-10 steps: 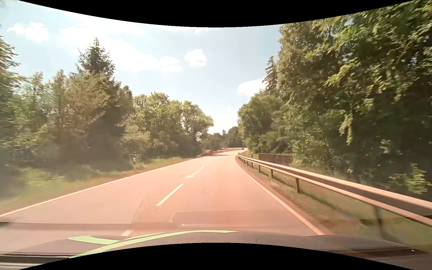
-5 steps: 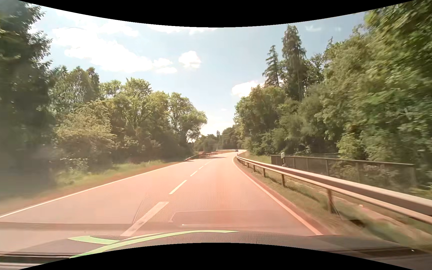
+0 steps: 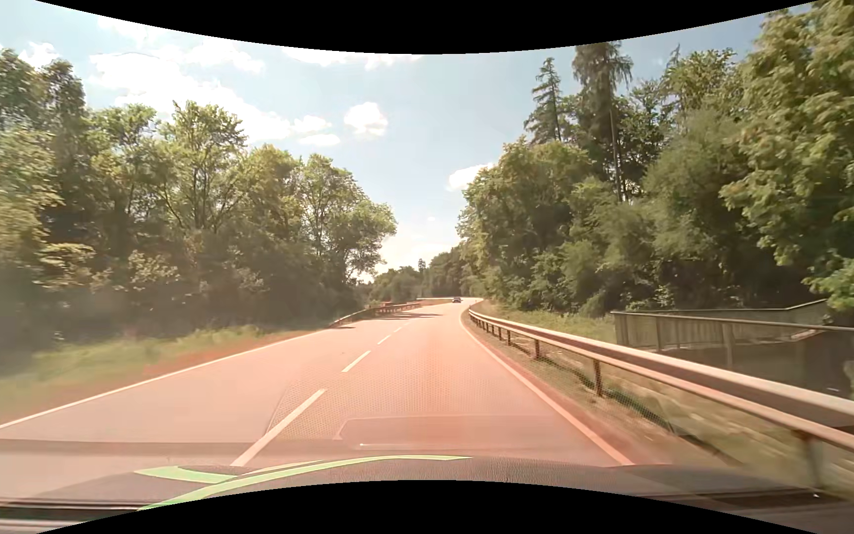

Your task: Follow the waypoints while adhering to traffic rules and regulations

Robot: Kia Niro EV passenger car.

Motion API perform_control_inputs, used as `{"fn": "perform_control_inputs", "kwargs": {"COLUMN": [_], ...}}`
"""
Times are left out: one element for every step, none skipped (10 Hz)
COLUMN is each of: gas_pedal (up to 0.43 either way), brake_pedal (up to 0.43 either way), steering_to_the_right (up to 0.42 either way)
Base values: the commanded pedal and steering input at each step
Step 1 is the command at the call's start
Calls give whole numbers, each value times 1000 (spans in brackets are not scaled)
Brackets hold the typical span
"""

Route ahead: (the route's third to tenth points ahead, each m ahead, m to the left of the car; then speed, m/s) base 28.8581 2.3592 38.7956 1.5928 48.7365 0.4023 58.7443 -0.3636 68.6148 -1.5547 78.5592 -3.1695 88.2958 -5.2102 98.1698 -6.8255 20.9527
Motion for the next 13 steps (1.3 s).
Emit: {"fn": "perform_control_inputs", "kwargs": {"gas_pedal": [110,110,110,110,110,118,118,118,118,118,130,130,138], "brake_pedal": [0,0,0,0,0,0,0,0,0,0,0,0,0], "steering_to_the_right": [11,11,11,11,10,11,10,11,10,11,10,11,10]}}
